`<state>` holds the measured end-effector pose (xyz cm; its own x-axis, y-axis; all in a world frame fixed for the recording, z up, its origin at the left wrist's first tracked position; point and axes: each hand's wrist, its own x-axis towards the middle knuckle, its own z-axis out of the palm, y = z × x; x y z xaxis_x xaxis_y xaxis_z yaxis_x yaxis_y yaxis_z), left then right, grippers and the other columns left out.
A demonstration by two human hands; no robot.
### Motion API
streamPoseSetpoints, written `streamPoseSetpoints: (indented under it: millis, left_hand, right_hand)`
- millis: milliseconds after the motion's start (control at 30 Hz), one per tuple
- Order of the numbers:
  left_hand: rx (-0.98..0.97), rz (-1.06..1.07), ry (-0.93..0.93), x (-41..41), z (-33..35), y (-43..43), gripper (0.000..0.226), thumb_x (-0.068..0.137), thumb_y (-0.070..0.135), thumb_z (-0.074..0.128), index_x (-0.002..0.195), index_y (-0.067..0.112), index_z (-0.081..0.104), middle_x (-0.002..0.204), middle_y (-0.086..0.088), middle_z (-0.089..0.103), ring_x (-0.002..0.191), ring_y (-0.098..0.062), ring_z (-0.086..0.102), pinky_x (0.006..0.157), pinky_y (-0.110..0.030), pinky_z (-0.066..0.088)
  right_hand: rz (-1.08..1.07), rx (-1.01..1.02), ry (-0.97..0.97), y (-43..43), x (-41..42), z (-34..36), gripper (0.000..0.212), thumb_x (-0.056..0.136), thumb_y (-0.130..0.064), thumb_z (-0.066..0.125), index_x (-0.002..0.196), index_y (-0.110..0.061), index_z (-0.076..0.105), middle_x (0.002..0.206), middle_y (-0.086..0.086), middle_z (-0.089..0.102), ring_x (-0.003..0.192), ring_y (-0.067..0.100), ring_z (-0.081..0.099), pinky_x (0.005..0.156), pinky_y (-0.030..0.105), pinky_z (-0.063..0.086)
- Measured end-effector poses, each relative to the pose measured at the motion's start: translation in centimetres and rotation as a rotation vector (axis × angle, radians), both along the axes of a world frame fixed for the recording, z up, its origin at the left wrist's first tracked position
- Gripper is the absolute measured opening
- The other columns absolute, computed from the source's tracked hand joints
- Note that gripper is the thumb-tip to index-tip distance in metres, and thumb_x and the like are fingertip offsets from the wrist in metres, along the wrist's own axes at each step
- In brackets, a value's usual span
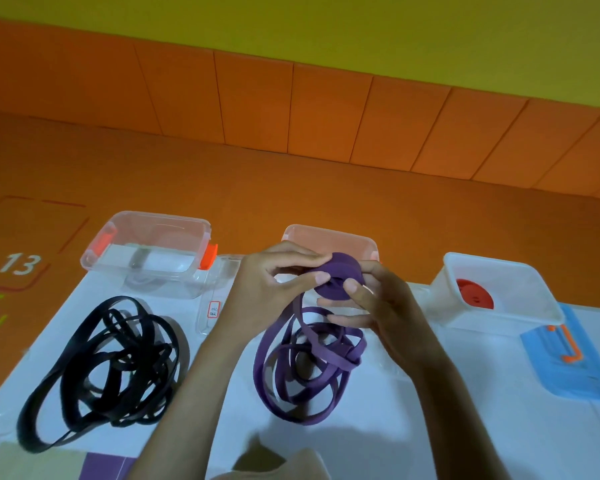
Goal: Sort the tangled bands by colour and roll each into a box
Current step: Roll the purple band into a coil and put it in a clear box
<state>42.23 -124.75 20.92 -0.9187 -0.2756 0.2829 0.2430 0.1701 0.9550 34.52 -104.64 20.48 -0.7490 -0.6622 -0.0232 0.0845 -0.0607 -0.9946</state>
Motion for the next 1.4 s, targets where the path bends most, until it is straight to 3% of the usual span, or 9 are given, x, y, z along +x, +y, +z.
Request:
streamPoseSetpoints:
  millis: [167, 300, 433, 633, 733, 933, 1100, 1233, 1400]
  left_hand:
    - [-0.035, 0.071, -0.062, -0.1, -0.2, 0.7, 0.023, 0.075, 0.02, 0.096, 0.087, 0.028, 0.077, 0.082, 0.016, 0.075, 0.079, -0.005, 0.071, 0.076, -0.02, 0.057]
    - [0.109, 0.09, -0.018, 0.0, -0.7, 1.2, 0.029, 0.075, 0.013, 0.095, 0.095, 0.023, 0.077, 0.1, 0.009, 0.081, 0.093, -0.011, 0.078, 0.082, -0.021, 0.06]
    - [0.085, 0.112, 0.019, 0.2, -1.0, 1.2, 0.018, 0.077, 0.015, 0.093, 0.092, 0.02, 0.083, 0.114, 0.006, 0.078, 0.11, -0.019, 0.075, 0.091, -0.033, 0.061]
    - [0.13, 0.025, 0.029, -0.2, 0.8, 1.3, 0.025, 0.087, 0.012, 0.083, 0.109, 0.023, 0.083, 0.111, 0.001, 0.074, 0.108, -0.015, 0.071, 0.096, -0.028, 0.058]
    - [0.117, 0.054, 0.075, -0.4, 1.7, 0.8, 0.024, 0.084, 0.008, 0.086, 0.104, 0.022, 0.084, 0.107, 0.0, 0.078, 0.101, -0.014, 0.074, 0.089, -0.026, 0.059]
    - [0.14, 0.066, 0.045, -0.8, 1.5, 0.7, 0.017, 0.081, 0.01, 0.09, 0.092, 0.021, 0.083, 0.105, 0.002, 0.081, 0.103, -0.018, 0.076, 0.091, -0.033, 0.06]
    - [0.14, 0.093, 0.044, -1.1, 0.4, 0.5, 0.018, 0.08, 0.008, 0.09, 0.094, 0.017, 0.084, 0.106, 0.001, 0.078, 0.106, -0.021, 0.074, 0.094, -0.034, 0.059]
    - [0.224, 0.036, 0.046, -1.0, 0.8, 0.0, 0.026, 0.08, 0.009, 0.09, 0.104, 0.019, 0.084, 0.106, 0.001, 0.082, 0.102, -0.015, 0.077, 0.089, -0.021, 0.057]
    - [0.225, 0.012, 0.079, -1.1, 1.2, -0.7, 0.031, 0.085, 0.011, 0.087, 0.112, 0.025, 0.083, 0.119, 0.003, 0.078, 0.117, -0.017, 0.073, 0.096, -0.026, 0.058]
  right_hand:
    - [-0.072, 0.254, 0.09, 1.0, -0.8, 0.9, 0.019, 0.085, -0.034, 0.079, 0.101, -0.023, 0.077, 0.089, 0.016, 0.076, 0.079, 0.023, 0.076, 0.062, 0.025, 0.06]
    - [-0.084, 0.174, 0.071, 0.9, -0.7, 1.0, 0.016, 0.084, -0.029, 0.084, 0.098, -0.025, 0.077, 0.096, 0.007, 0.075, 0.09, 0.027, 0.079, 0.071, 0.03, 0.065]
    - [-0.082, 0.171, 0.114, 0.7, -0.9, 1.1, 0.019, 0.087, -0.028, 0.086, 0.103, -0.025, 0.077, 0.1, 0.006, 0.076, 0.092, 0.028, 0.08, 0.074, 0.032, 0.065]
    - [-0.154, -0.051, 0.006, 0.7, -1.4, 1.4, 0.047, 0.075, -0.043, 0.093, 0.109, -0.015, 0.077, 0.115, 0.015, 0.075, 0.105, 0.036, 0.076, 0.086, 0.037, 0.063]
    - [-0.091, -0.081, -0.058, 0.2, -1.3, 1.1, 0.04, 0.083, -0.035, 0.089, 0.112, -0.011, 0.077, 0.117, 0.017, 0.075, 0.106, 0.038, 0.076, 0.088, 0.041, 0.063]
    - [-0.022, 0.181, 0.041, 0.4, -2.0, 1.9, 0.031, 0.084, -0.029, 0.087, 0.112, -0.019, 0.077, 0.108, 0.015, 0.077, 0.098, 0.032, 0.079, 0.083, 0.041, 0.066]
    - [-0.045, 0.125, 0.092, -0.1, -2.0, 2.0, 0.027, 0.087, -0.029, 0.084, 0.112, -0.024, 0.073, 0.1, 0.008, 0.077, 0.096, 0.029, 0.079, 0.072, 0.035, 0.066]
    - [-0.069, 0.038, 0.041, -0.5, -2.2, 1.9, 0.025, 0.09, -0.028, 0.074, 0.111, -0.015, 0.072, 0.106, 0.015, 0.077, 0.1, 0.034, 0.078, 0.077, 0.038, 0.066]
    - [-0.034, -0.051, 0.051, -1.2, -2.1, 1.9, 0.029, 0.098, -0.022, 0.068, 0.122, -0.005, 0.066, 0.12, 0.016, 0.075, 0.11, 0.034, 0.075, 0.082, 0.044, 0.066]
